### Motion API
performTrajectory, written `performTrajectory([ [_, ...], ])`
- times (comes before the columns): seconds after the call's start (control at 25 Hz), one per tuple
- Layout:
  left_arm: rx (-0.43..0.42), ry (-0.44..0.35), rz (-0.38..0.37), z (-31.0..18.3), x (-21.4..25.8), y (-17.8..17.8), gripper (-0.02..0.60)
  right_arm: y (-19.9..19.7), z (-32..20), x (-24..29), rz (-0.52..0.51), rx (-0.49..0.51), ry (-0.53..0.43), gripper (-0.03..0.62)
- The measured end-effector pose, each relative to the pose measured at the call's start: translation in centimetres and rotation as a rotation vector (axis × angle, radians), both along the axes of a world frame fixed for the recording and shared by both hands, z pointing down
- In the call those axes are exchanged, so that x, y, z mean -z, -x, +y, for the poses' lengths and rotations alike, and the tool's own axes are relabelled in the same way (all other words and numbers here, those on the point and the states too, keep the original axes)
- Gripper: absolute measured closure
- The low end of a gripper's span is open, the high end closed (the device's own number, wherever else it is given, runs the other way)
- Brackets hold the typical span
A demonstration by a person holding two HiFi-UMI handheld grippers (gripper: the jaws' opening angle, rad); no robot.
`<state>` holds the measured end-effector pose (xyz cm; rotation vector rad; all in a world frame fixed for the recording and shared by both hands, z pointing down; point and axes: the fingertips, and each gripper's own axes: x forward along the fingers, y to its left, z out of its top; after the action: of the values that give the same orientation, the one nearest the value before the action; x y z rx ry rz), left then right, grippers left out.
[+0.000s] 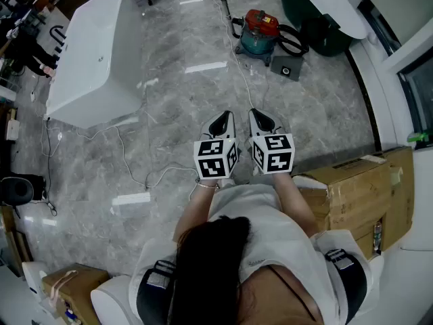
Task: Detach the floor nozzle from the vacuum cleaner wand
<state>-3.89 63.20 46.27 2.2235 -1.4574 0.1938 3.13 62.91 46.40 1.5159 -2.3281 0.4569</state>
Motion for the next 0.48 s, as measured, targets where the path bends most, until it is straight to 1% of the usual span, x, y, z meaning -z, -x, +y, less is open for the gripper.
performTrajectory([
  [0.2, 0.012, 0.002, -0.007, 0.5, -0.2, 1.7, 0.572, 0.9, 0.7, -0.3, 0.001, -0.008, 0.002, 0.579],
  [0.36, 0.000, 0.000, -0.012, 1.1, -0.1, 1.5, 0.572, 1.2, 1.3, -0.3, -0.018, -0.012, 0.008, 0.579],
  [0.48, -0.017, -0.003, -0.010, 1.4, 0.1, 0.9, 0.572, 1.0, 1.4, -0.5, -0.056, -0.026, 0.027, 0.579],
])
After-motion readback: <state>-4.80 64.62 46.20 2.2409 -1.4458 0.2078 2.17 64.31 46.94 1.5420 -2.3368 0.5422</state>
